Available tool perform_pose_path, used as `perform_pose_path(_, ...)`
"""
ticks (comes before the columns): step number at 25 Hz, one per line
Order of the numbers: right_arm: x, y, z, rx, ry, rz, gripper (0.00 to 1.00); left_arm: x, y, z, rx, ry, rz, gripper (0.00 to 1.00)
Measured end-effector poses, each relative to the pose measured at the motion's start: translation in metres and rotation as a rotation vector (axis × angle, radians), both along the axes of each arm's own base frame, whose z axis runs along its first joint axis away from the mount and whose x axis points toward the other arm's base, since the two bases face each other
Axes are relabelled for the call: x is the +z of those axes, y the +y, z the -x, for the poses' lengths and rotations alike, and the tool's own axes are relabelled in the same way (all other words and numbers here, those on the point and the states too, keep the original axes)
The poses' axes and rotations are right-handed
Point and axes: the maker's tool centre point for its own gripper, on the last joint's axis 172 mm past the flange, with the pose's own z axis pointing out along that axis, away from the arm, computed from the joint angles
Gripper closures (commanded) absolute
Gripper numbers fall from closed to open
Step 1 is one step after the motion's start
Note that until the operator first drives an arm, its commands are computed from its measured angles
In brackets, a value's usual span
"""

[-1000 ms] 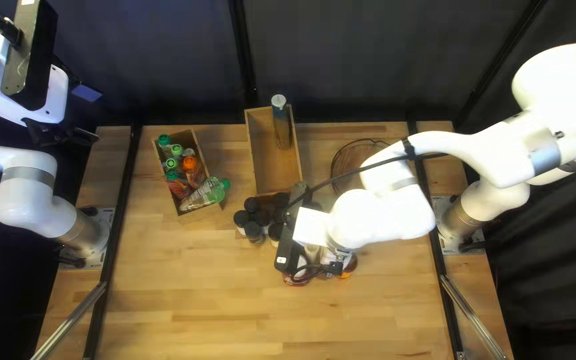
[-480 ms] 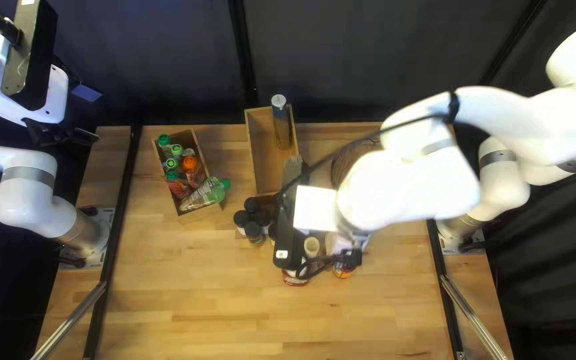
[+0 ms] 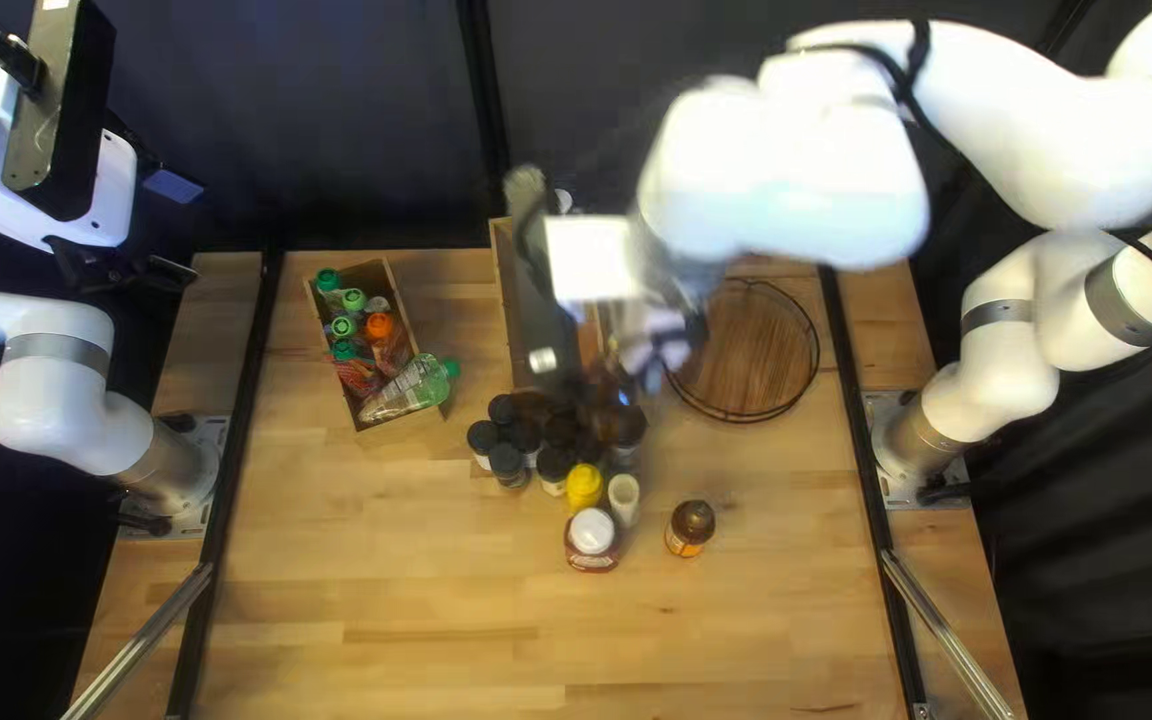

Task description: Separate condiments, baby food and spices and place it in 3 different racks/containers

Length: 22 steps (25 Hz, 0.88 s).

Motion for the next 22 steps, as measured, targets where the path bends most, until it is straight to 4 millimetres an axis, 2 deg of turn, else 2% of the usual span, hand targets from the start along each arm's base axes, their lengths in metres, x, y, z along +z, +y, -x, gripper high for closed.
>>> perform_pose_path(4, -0.011, -0.037, -0.031, 0.046, 0.009, -0.011, 1.00, 0.000, 0.000, 0.000, 0.000, 0.000, 0.000, 0.00)
perform_pose_path(7, -0.026, -0.066, -0.044, 0.065, 0.022, -0.018, 1.00, 0.000, 0.000, 0.000, 0.000, 0.000, 0.000, 0.00)
perform_pose_path(22, -0.087, -0.150, -0.055, 0.064, 0.060, 0.008, 1.00, 0.000, 0.000, 0.000, 0.000, 0.000, 0.000, 0.00)
